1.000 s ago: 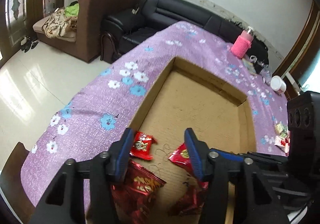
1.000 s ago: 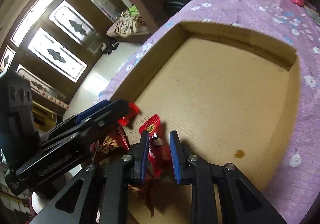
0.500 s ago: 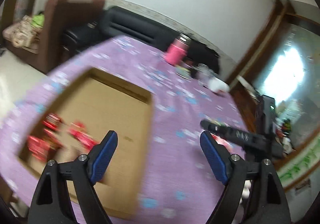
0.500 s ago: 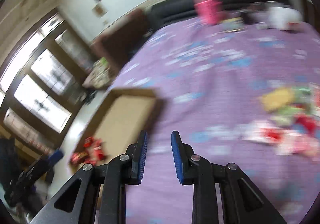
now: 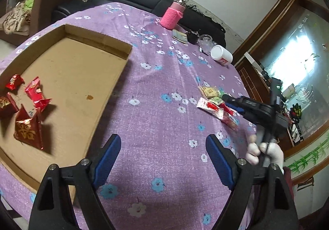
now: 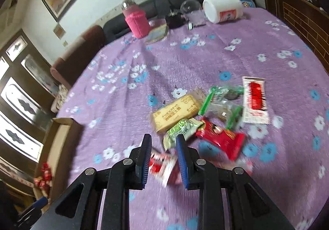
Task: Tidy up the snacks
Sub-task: 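Grasp the pink cartoon bag with the right tool while the left grasps the red sausage stick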
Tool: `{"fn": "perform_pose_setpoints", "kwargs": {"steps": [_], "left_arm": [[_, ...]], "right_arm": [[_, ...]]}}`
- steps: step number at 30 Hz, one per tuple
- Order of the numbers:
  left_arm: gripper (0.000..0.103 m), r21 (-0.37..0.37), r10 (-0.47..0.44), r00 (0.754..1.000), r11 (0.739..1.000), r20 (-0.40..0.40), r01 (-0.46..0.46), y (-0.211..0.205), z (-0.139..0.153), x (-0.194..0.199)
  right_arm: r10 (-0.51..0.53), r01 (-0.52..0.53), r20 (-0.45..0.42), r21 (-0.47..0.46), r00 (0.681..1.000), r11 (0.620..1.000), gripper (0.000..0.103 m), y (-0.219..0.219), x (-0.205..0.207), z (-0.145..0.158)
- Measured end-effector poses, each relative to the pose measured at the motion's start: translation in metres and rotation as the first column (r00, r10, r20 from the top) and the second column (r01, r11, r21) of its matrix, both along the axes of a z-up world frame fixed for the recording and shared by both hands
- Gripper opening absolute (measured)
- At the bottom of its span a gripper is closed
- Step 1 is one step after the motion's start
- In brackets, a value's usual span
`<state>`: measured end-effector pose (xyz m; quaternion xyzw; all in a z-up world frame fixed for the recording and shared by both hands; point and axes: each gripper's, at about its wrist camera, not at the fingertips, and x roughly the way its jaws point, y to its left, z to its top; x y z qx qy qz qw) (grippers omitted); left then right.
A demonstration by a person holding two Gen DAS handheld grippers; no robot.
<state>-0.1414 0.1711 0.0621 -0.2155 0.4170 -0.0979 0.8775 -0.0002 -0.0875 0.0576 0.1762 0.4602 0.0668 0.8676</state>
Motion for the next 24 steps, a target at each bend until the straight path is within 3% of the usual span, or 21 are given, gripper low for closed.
{"fn": "perform_pose_setpoints", "kwargs": {"steps": [2,4,6,8,10,12,14,20,23,24], "left_arm": [[0.084,0.0,0.012,1.0,1.0,0.0,-0.012,0.004,0.0,-0.001],[0.084,0.0,0.02,1.0,1.0,-0.002,-0.02,0.006,-0.001,0.0],[0.084,0.0,0.019,1.0,1.0,-0.008,-0.019,0.006,-0.003,0.002],[0.084,-0.008,0.006,1.0,1.0,-0.016,-0.006,0.004,-0.006,0.005],[0.084,-0.006,-0.011,1.0,1.0,-0.02,0.011,0.0,-0.009,0.007],[0.084,-0.008,-0.039,0.999,0.999,-0.025,0.039,-0.005,-0.013,0.008],[0.084,-0.001,-0.061,0.998,0.998,-0.022,0.061,-0.011,-0.015,0.007],[0.084,0.037,-0.089,0.996,0.995,-0.022,0.089,-0.02,-0.02,0.009],[0.084,0.047,-0.08,0.996,0.996,-0.028,0.082,-0.019,-0.021,0.012],[0.084,0.049,-0.076,0.997,0.996,-0.029,0.078,-0.018,-0.022,0.013]], "right_arm": [[0.035,-0.032,-0.062,0.054,0.997,0.998,0.026,0.005,0.007,-0.015],[0.129,-0.109,-0.101,0.179,0.987,0.978,0.029,0.018,0.004,-0.024],[0.279,-0.235,-0.106,0.313,0.954,0.92,0.029,0.038,-0.006,-0.023],[0.305,-0.279,-0.045,0.296,0.951,0.913,0.029,0.04,-0.019,-0.005],[0.238,-0.235,0.013,0.225,0.971,0.945,0.034,0.023,-0.029,0.014],[0.138,-0.141,0.044,0.074,0.989,0.987,0.052,0.001,-0.035,0.026],[0.068,-0.068,0.022,0.02,0.997,0.997,0.054,-0.023,-0.036,0.024],[-0.096,0.103,-0.069,0.099,0.993,0.99,0.054,-0.062,-0.055,0.005],[-0.125,0.139,-0.101,0.141,0.987,0.98,0.056,-0.063,-0.063,0.0],[-0.144,0.166,-0.125,0.192,0.982,0.967,0.056,-0.067,-0.065,-0.005]]}}
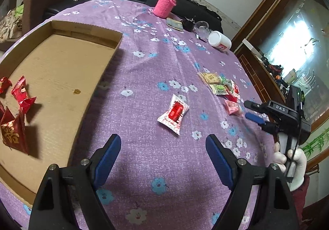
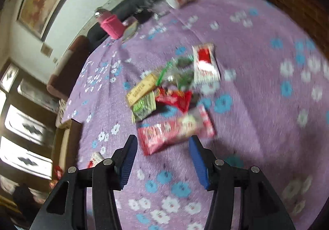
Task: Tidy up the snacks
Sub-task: 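Grasp the pink cartoon bag with the right tool while the left grasps the red sausage stick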
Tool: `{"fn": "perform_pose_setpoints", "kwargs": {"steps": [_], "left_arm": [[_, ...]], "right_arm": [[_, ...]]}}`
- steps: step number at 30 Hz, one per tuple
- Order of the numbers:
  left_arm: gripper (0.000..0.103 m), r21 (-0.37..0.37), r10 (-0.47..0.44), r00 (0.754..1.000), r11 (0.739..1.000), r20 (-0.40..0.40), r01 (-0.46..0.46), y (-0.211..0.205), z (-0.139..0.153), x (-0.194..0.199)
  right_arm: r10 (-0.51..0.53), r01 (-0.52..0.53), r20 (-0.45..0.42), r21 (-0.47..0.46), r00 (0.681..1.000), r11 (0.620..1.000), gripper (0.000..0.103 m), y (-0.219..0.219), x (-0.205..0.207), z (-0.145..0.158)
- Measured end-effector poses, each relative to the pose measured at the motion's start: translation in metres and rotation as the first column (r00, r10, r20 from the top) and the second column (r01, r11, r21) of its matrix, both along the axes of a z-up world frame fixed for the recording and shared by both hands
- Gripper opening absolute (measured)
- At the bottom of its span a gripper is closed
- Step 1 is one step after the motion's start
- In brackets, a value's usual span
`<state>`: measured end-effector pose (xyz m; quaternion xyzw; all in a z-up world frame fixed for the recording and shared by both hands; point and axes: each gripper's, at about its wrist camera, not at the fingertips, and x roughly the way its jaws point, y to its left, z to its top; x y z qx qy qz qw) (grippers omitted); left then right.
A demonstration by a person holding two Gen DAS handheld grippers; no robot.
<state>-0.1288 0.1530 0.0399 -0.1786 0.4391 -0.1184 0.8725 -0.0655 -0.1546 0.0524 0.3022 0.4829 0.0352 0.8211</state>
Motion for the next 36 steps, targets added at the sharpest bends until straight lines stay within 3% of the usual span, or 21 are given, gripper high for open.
{"fn": "perform_pose_setpoints", "kwargs": {"steps": [2,7,11,16,17,18,20,27,28,30,32,34,36], "left_arm": [[0.084,0.002,0.009,1.0,1.0,-0.006,-0.009,0.002,-0.002,0.001],[0.084,0.028,0.002,1.0,1.0,0.0,-0.002,-0.001,0.0,0.003],[0.084,0.09,-0.024,1.0,0.996,0.002,0.024,-0.011,0.001,0.01],[0.084,0.192,-0.076,0.997,0.978,-0.018,0.078,-0.031,-0.006,0.032],[0.084,0.208,-0.088,0.996,0.974,-0.022,0.091,-0.035,-0.008,0.038],[0.084,0.222,-0.096,0.995,0.97,-0.027,0.1,-0.039,-0.01,0.043],[0.084,0.248,-0.115,0.993,0.961,-0.037,0.121,-0.048,-0.016,0.056],[0.081,0.295,-0.152,0.985,0.941,-0.076,0.168,-0.072,-0.032,0.081],[0.076,0.32,-0.156,0.986,0.932,-0.066,0.169,-0.076,-0.033,0.081],[0.056,0.405,-0.162,0.986,0.9,-0.04,0.164,-0.084,-0.034,0.078],[0.026,0.412,-0.194,0.981,0.893,-0.017,0.184,-0.086,-0.033,0.075],[0.025,0.4,-0.194,0.981,0.897,-0.02,0.186,-0.084,-0.032,0.073],[0.024,0.35,-0.19,0.981,0.918,-0.022,0.186,-0.078,-0.028,0.071]], "right_arm": [[-0.048,0.05,-0.027,0.095,0.998,0.994,0.057,-0.003,0.005,-0.011],[-0.194,0.196,-0.057,0.019,0.979,0.981,0.06,-0.011,0.024,-0.015],[-0.23,0.225,-0.045,-0.1,0.972,0.969,0.065,-0.001,0.04,-0.008],[-0.147,0.127,-0.048,-0.286,0.988,0.95,0.065,0.028,0.051,-0.007],[-0.133,0.113,-0.042,-0.313,0.99,0.943,0.061,0.029,0.05,-0.007],[-0.129,0.108,-0.04,-0.338,0.991,0.935,0.045,0.03,0.048,-0.009],[-0.112,0.091,-0.034,-0.379,0.993,0.921,0.025,0.028,0.044,-0.011],[-0.064,0.054,-0.019,-0.347,0.998,0.936,0.023,0.02,0.027,-0.01],[-0.06,0.051,-0.016,-0.336,0.998,0.94,0.023,0.019,0.022,-0.009],[-0.055,0.048,-0.012,-0.319,0.998,0.947,0.023,0.02,0.018,-0.007],[-0.044,0.04,-0.005,-0.303,0.999,0.952,0.024,0.023,0.011,-0.003],[-0.028,0.028,0.004,-0.296,1.0,0.955,0.024,0.028,0.006,0.002],[0.0,0.005,0.019,-0.278,1.0,0.961,0.024,0.035,0.0,0.007]]}}
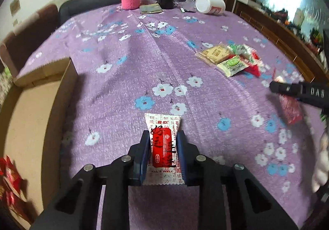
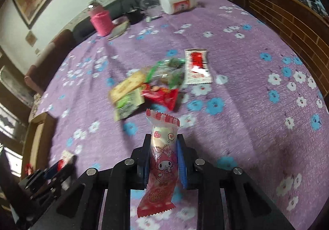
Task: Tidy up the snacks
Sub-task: 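Grasp the pink cartoon bag with the right tool while the left grasps the red sausage stick, then release the pink bag and sausage stick into the cardboard box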
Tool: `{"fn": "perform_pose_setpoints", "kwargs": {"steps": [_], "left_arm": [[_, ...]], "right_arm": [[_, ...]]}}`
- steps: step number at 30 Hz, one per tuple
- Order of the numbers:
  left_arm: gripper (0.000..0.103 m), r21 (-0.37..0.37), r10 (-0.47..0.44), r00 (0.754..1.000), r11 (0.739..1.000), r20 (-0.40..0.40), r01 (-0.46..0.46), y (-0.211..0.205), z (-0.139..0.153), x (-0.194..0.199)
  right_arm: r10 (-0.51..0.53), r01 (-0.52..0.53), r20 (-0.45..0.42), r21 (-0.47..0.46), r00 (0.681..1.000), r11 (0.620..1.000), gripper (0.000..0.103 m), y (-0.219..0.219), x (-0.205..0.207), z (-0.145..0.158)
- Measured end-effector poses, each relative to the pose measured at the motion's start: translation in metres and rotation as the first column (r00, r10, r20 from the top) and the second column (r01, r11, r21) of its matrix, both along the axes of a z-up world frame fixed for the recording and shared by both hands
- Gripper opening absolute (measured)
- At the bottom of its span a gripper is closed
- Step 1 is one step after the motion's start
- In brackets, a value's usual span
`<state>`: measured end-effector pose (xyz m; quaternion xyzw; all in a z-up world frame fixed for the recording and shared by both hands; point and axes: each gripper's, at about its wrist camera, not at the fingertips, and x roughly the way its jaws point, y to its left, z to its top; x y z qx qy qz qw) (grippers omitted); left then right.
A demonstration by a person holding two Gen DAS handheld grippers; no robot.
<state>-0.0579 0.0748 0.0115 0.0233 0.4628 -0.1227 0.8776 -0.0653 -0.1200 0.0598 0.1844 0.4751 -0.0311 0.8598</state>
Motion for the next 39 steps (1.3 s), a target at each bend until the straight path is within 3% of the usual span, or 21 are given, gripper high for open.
{"fn": "perform_pose_setpoints", "kwargs": {"steps": [9,16,23,29,34,39], "left_arm": [[0.024,-0.186,0.089,0.994,0.98,0.067,-0.075,0.066,0.056,-0.035],[0.025,-0.207,0.252,0.964,0.951,0.087,-0.23,0.16,0.083,-0.043],[0.025,-0.19,0.378,0.926,0.911,0.025,-0.366,0.238,0.067,-0.027],[0.025,-0.168,0.414,0.91,0.896,-0.027,-0.412,0.269,0.044,-0.008],[0.025,-0.17,0.432,0.899,0.883,-0.068,-0.437,0.284,0.029,0.003],[0.025,-0.196,0.44,0.894,0.872,-0.086,-0.448,0.293,0.024,0.003]], "right_arm": [[0.181,-0.191,0.106,0.095,0.978,0.977,0.024,0.063,-0.013,0.031],[0.357,-0.376,0.135,0.168,0.924,0.911,0.025,0.148,0.0,0.049],[0.51,-0.529,0.139,0.224,0.849,0.819,0.025,0.243,0.024,0.047],[0.596,-0.597,0.089,0.249,0.798,0.763,0.025,0.314,0.051,0.026],[0.634,-0.624,0.043,0.243,0.772,0.743,0.025,0.351,0.065,0.003],[0.642,-0.627,0.011,0.228,0.767,0.745,0.027,0.364,0.071,-0.015]]}}
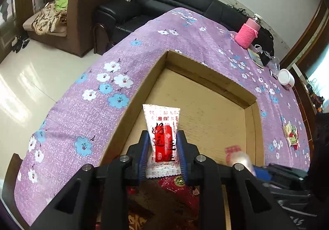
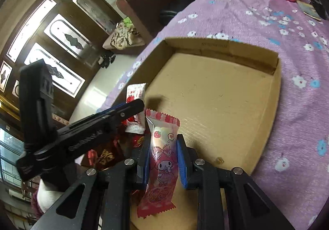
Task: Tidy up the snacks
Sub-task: 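Release the pink bag and sausage stick into the cardboard box, then grasp the yellow biscuit pack with the right tool while the left grasps a green candy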
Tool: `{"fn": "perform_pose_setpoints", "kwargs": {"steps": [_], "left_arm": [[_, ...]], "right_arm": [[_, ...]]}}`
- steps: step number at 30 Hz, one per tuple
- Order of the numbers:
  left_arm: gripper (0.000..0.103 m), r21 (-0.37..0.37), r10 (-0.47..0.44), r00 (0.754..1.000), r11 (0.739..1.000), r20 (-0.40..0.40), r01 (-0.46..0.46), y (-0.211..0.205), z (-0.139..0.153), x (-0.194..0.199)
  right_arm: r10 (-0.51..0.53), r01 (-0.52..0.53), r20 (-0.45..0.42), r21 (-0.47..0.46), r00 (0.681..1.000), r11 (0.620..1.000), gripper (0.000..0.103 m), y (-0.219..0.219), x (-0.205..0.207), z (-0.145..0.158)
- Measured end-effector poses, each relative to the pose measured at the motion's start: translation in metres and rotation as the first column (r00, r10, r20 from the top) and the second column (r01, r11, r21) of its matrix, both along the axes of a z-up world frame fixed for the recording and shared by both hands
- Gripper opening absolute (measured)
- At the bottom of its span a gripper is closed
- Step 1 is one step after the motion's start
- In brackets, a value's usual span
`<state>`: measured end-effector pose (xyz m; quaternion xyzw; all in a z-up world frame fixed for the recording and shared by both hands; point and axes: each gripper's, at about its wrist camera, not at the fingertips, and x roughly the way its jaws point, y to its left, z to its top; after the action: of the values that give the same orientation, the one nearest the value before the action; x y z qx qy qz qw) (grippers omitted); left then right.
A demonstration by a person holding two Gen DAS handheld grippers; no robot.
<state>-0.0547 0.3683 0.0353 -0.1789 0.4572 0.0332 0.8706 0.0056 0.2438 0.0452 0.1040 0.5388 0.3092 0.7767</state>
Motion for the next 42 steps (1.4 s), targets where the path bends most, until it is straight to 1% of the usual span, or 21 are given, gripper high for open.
{"fn": "perform_pose_setpoints", "kwargs": {"steps": [3,6,8,9,13,16,19,21,22,23,24,26,28,30,32,33,34,36,39,41,42], "left_arm": [[0.03,-0.026,0.004,1.0,1.0,0.022,-0.003,0.004,0.004,-0.004],[0.042,-0.039,0.013,0.999,0.999,0.043,-0.012,0.003,0.012,-0.01],[0.051,-0.027,0.018,0.997,1.0,0.075,-0.016,-0.001,0.024,-0.019],[0.053,-0.02,0.017,0.996,1.0,0.09,-0.015,-0.004,0.03,-0.022],[0.073,0.017,-0.004,0.986,1.0,0.167,0.002,-0.027,0.06,-0.042],[0.079,0.012,-0.048,0.973,0.999,0.224,0.047,-0.055,0.081,-0.058],[0.092,0.015,-0.077,0.965,0.997,0.251,0.075,-0.087,0.096,-0.068],[0.095,0.009,-0.113,0.954,0.993,0.277,0.116,-0.111,0.101,-0.075],[0.095,-0.012,-0.137,0.947,0.989,0.291,0.147,-0.124,0.102,-0.079],[0.095,-0.044,-0.167,0.939,0.981,0.3,0.189,-0.137,0.1,-0.082],[0.095,-0.072,-0.201,0.932,0.97,0.301,0.232,-0.149,0.097,-0.082],[0.095,-0.106,-0.243,0.927,0.953,0.287,0.283,-0.174,0.086,-0.083],[0.095,-0.11,-0.278,0.924,0.943,0.261,0.315,-0.196,0.072,-0.08],[0.095,-0.118,-0.313,0.924,0.932,0.218,0.343,-0.215,0.055,-0.075],[0.095,-0.141,-0.331,0.923,0.922,0.197,0.36,-0.225,0.045,-0.072],[0.095,-0.135,-0.329,0.925,0.924,0.193,0.357,-0.226,0.043,-0.073],[0.095,-0.12,-0.32,0.928,0.931,0.191,0.345,-0.226,0.042,-0.073],[0.095,-0.106,-0.301,0.935,0.94,0.189,0.324,-0.222,0.04,-0.073],[0.095,-0.116,-0.271,0.945,0.949,0.182,0.294,-0.213,0.038,-0.07],[0.095,-0.129,-0.254,0.952,0.952,0.173,0.277,-0.207,0.034,-0.069],[0.095,-0.132,-0.25,0.954,0.953,0.168,0.273,-0.206,0.032,-0.067]], "right_arm": [[-0.006,0.006,0.003,0.001,1.0,1.0,0.028,0.002,-0.001,-0.005],[-0.003,0.003,0.007,0.008,1.0,1.0,0.033,0.0,-0.002,-0.004],[-0.005,0.005,0.034,0.009,0.999,1.0,0.034,-0.004,-0.006,0.004],[-0.01,0.01,0.05,0.013,0.999,1.0,0.034,-0.008,-0.008,0.01],[-0.037,0.034,0.111,0.022,0.993,0.999,0.035,-0.033,-0.019,0.033],[-0.08,0.079,0.183,0.011,0.98,0.997,0.039,-0.07,-0.029,0.053],[-0.137,0.148,0.282,-0.019,0.95,0.989,0.04,-0.113,-0.043,0.074],[-0.195,0.229,0.377,-0.046,0.905,0.972,0.055,-0.156,-0.053,0.088],[-0.231,0.277,0.417,-0.052,0.879,0.96,0.072,-0.181,-0.057,0.094],[-0.28,0.344,0.447,-0.067,0.85,0.937,0.077,-0.211,-0.059,0.098],[-0.317,0.398,0.451,-0.094,0.834,0.912,0.077,-0.232,-0.058,0.099],[-0.404,0.495,0.416,-0.134,0.814,0.859,0.077,-0.281,-0.052,0.095],[-0.491,0.56,0.35,-0.127,0.797,0.819,0.072,-0.326,-0.044,0.086],[-0.539,0.589,0.289,-0.123,0.791,0.799,0.052,-0.357,-0.034,0.073],[-0.55,0.585,0.24,-0.107,0.8,0.804,0.045,-0.37,-0.023,0.061],[-0.542,0.57,0.213,-0.096,0.813,0.816,0.043,-0.371,-0.015,0.053],[-0.536,0.559,0.19,-0.095,0.822,0.824,0.043,-0.37,-0.006,0.046],[-0.531,0.553,0.18,-0.103,0.828,0.827,0.042,-0.365,0.009,0.034],[-0.527,0.546,0.17,-0.096,0.833,0.832,0.042,-0.358,0.026,0.019],[-0.536,0.555,0.159,-0.125,0.829,0.822,0.042,-0.354,0.036,0.009],[-0.531,0.545,0.122,-0.146,0.838,0.826,0.042,-0.349,0.04,0.002]]}}
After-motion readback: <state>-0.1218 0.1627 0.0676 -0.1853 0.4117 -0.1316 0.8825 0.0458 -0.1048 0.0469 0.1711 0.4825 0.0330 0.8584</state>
